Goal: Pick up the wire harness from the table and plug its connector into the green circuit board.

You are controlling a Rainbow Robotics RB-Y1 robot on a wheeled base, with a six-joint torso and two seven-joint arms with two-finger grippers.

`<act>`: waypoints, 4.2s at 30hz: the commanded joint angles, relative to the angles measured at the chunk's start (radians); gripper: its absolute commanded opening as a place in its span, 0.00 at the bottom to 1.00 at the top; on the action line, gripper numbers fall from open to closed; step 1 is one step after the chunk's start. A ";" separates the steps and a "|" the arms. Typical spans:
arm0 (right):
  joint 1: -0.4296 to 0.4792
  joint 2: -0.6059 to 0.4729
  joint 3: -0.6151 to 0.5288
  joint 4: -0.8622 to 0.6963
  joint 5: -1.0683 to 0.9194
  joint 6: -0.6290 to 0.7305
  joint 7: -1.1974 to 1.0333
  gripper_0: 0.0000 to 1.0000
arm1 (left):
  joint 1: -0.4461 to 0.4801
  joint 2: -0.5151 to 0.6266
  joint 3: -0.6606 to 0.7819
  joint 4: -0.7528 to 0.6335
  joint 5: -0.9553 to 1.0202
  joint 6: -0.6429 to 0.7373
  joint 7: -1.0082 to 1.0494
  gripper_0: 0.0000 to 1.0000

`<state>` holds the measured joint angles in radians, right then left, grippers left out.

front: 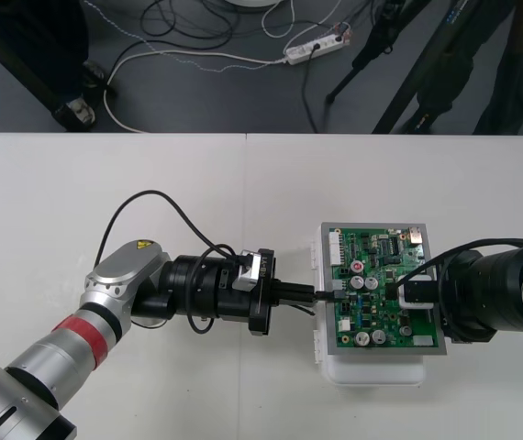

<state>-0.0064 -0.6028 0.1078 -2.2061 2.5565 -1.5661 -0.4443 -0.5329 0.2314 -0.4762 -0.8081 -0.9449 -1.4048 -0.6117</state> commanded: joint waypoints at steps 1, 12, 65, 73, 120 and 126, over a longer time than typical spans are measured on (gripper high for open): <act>-0.026 0.012 0.013 -0.007 -0.012 -0.005 0.045 1.00 | -0.004 -0.041 -0.021 -0.031 0.017 0.038 -0.108 0.00; -0.030 0.012 0.015 -0.007 -0.013 -0.005 0.085 1.00 | -0.006 -0.050 -0.021 -0.033 0.017 0.055 -0.115 0.00; -0.029 0.012 0.013 -0.007 -0.024 -0.005 0.003 1.00 | 0.002 0.009 -0.021 -0.033 0.057 0.075 -0.105 0.83; -0.030 -0.035 0.006 -0.007 -0.032 -0.005 0.007 1.00 | 0.005 0.066 -0.021 -0.048 0.083 0.035 -0.094 0.92; -0.043 -0.310 -0.427 0.183 -0.886 -0.005 0.022 1.00 | 0.114 0.526 0.298 -0.553 -0.124 -0.143 0.463 0.94; -0.043 -0.336 -0.430 0.232 -1.087 0.006 0.013 1.00 | 0.117 0.526 0.406 -0.611 -0.186 -0.166 0.570 0.94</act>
<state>-0.0243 -0.8880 -0.2844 -1.9901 1.5285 -1.5654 -0.4034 -0.4317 0.7304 -0.1411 -1.3631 -1.1041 -1.5011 -0.1690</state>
